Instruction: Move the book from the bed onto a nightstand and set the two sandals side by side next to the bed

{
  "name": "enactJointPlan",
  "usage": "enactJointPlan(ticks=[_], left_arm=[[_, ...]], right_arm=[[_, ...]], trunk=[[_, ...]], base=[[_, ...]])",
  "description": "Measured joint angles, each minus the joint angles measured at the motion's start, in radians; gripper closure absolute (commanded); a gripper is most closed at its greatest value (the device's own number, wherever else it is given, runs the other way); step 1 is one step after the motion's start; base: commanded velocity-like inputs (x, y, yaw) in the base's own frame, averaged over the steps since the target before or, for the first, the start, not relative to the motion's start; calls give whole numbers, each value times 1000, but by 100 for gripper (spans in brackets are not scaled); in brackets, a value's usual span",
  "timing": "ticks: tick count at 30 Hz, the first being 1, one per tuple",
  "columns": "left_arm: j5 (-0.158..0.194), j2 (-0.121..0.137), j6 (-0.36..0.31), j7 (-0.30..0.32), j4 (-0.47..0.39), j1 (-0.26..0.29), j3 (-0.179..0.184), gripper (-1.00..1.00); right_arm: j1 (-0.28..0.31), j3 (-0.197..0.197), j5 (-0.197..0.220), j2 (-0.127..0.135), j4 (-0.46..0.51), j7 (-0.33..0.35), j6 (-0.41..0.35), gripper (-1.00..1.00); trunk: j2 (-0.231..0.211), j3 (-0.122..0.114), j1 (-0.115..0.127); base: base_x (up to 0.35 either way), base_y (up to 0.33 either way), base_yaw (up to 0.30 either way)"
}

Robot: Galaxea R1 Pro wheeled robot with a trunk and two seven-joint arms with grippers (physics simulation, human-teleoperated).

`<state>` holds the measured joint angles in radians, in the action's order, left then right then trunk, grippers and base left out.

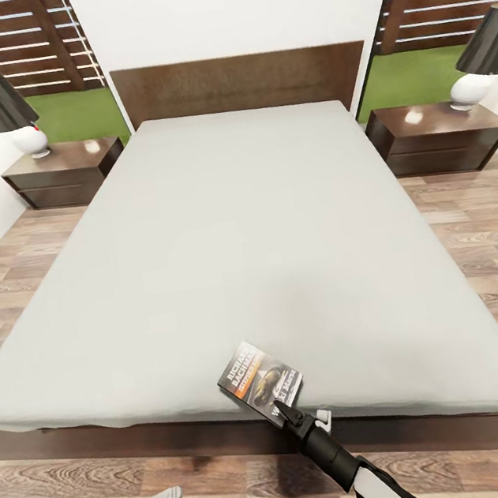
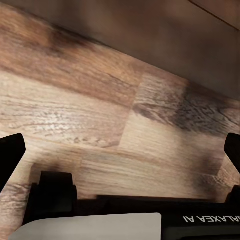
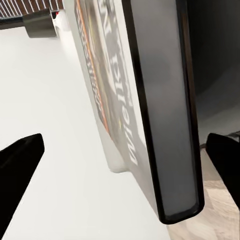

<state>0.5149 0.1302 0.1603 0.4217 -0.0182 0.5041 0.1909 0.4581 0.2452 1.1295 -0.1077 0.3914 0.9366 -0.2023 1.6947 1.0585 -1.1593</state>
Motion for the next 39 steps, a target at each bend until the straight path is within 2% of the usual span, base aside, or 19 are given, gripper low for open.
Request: enactJointPlan(ticks=[13,18,23,39], left_arm=[[0,0,0,0,0,0,0,-100],[0,0,0,0,0,0,0,-100],[0,0,0,1,0,0,0,-100],[0,0,0,1,0,0,0,-100]], right_arm=[[0,0,1,1,0,1,1,100],[0,0,5,1,0,1,1,100],[0,0,41,1,-1,1,1,100],[0,1,48,0,-1,0,-1,100]], trunk=[[0,0,0],[-35,-16,19],[-70,-31,38],[-182,-81,100]], base=[[0,0,0],[0,0,0],[0,0,0],[0,0,0]])
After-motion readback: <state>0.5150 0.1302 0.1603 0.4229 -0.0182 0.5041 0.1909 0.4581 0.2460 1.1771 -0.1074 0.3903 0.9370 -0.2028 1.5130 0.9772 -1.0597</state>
